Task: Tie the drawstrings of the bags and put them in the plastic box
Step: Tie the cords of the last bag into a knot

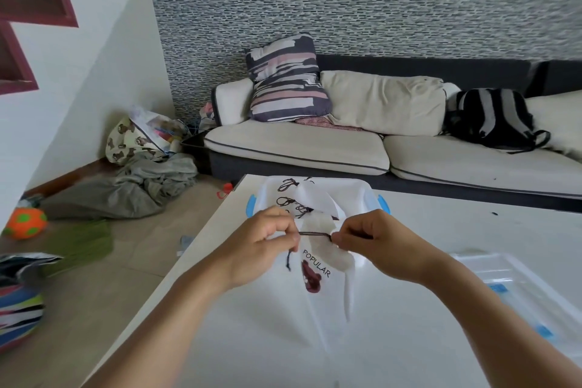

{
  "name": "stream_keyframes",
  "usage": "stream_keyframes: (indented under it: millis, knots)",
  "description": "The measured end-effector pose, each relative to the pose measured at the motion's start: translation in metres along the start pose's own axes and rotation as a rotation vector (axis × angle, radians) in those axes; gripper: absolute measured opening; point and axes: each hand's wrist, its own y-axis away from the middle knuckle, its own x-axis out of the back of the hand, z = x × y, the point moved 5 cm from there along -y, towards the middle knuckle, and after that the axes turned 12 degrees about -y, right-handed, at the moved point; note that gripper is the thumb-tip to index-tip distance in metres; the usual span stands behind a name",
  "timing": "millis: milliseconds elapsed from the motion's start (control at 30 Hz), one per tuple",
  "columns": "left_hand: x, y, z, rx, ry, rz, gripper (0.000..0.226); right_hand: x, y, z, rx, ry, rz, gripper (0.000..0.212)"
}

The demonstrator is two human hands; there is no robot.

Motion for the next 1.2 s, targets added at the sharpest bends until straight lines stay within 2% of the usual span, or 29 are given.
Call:
stream_keyframes:
  millis: [67, 167, 267, 400, 567, 667, 800, 933, 1100, 1200]
  knots:
    - [0.002, 0.000, 0.007, -0.067, 0.047, 0.040, 0.028, 0.000, 0.001, 0.001, -0.016, -0.003, -0.027, 0.046]
    - [-0.001, 0.001, 0.019, -0.140, -0.002, 0.097, 0.033, -0.009, 0.000, 0.001, -0.009, -0.005, -0.074, 0.040]
    - [-0.008, -0.001, 0.026, -0.166, 0.067, 0.062, 0.034, -0.016, -0.002, -0.001, 0.012, -0.021, -0.093, 0.029]
    - [-0.004, 0.000, 0.029, -0.150, 0.240, 0.055, 0.033, -0.008, -0.001, -0.007, 0.046, -0.067, -0.044, 0.028]
    - [0.000, -0.001, 0.028, -0.085, 0.579, 0.144, 0.033, -0.004, 0.000, -0.009, 0.071, -0.084, -0.077, 0.030]
    - [0.000, -0.002, 0.023, -0.066, 0.528, 0.137, 0.025, -0.008, 0.001, -0.005, 0.067, -0.062, -0.092, 0.028]
    - [-0.001, -0.002, 0.018, -0.027, 0.366, 0.123, 0.027, -0.003, 0.000, -0.002, 0.062, -0.035, -0.056, 0.013]
    - [-0.001, 0.000, 0.021, -0.006, 0.389, 0.131, 0.032, 0.005, 0.003, -0.004, 0.080, 0.020, -0.019, 0.019]
    - [-0.004, -0.001, 0.026, 0.007, 0.444, 0.133, 0.038, 0.001, 0.003, -0.014, 0.106, -0.177, 0.092, 0.028]
    - [-0.002, -0.001, 0.030, -0.025, 0.400, 0.153, 0.034, -0.004, 0.000, -0.017, 0.128, -0.238, 0.148, 0.017]
